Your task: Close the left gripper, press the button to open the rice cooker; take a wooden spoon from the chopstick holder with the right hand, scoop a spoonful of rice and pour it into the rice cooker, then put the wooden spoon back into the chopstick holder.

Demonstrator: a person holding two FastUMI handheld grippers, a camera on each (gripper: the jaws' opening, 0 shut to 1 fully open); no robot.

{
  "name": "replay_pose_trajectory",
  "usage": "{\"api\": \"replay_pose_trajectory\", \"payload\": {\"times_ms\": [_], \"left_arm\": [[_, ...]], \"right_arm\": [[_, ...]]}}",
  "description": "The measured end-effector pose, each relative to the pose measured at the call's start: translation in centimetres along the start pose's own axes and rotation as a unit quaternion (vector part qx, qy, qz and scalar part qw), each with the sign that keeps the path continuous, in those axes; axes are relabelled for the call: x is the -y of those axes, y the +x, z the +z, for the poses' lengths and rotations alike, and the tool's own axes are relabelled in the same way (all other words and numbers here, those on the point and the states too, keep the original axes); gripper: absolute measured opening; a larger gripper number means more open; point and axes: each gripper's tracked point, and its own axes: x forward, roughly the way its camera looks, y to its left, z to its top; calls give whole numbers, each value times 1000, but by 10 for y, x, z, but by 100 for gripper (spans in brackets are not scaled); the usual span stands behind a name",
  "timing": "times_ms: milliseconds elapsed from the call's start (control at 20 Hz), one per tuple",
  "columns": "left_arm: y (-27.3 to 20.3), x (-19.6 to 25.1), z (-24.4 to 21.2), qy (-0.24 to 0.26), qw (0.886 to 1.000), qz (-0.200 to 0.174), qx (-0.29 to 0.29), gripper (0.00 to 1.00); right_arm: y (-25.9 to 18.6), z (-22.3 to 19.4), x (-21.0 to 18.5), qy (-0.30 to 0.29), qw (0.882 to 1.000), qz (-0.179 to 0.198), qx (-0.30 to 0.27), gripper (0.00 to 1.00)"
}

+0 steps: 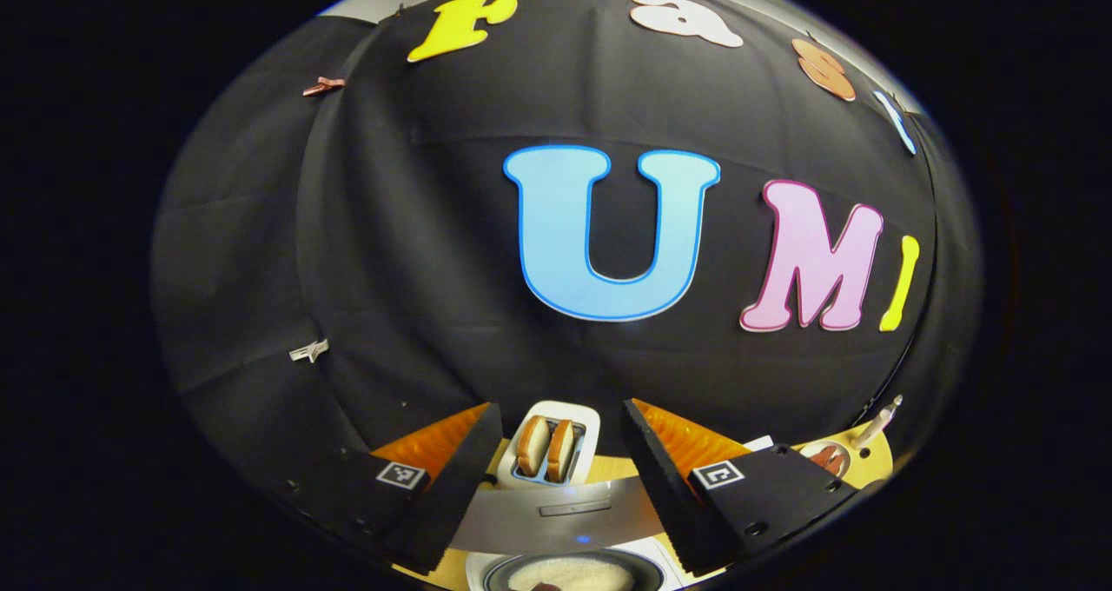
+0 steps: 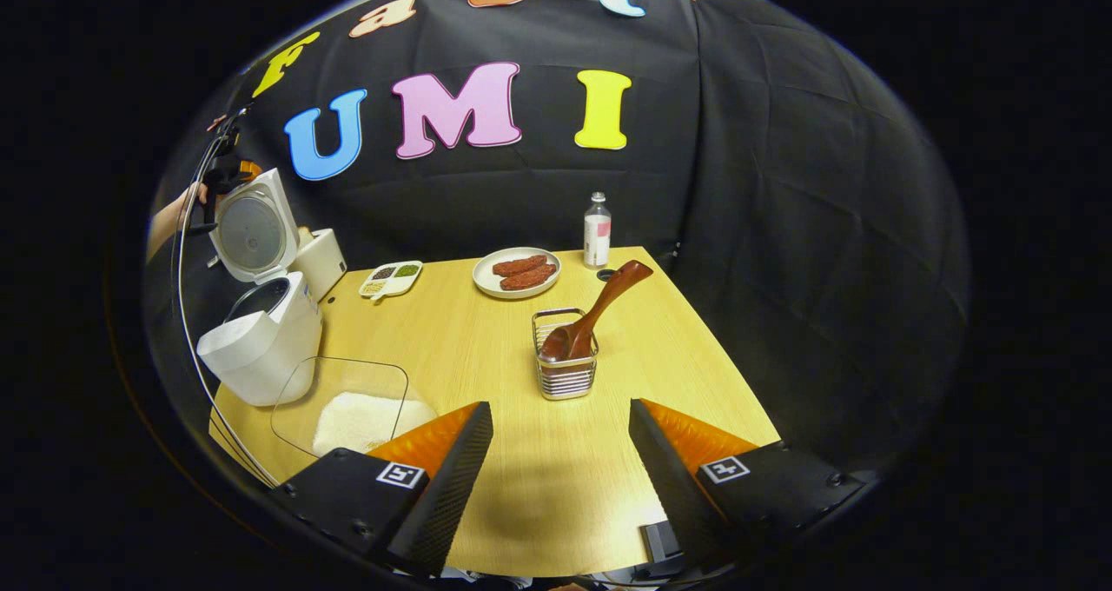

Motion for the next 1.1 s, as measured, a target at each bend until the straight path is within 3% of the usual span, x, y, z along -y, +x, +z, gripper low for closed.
{"api": "replay_pose_trajectory", "payload": {"times_ms": [600,1100], "left_arm": [[-69,16,-59,-28,995,-12,-97,97],[-118,15,-157,-50,991,11,-127,96]], "right_arm": [[-2,-5,-49,-3,998,57,11,99],[-12,-22,-62,-1,997,76,-2,99]]}}
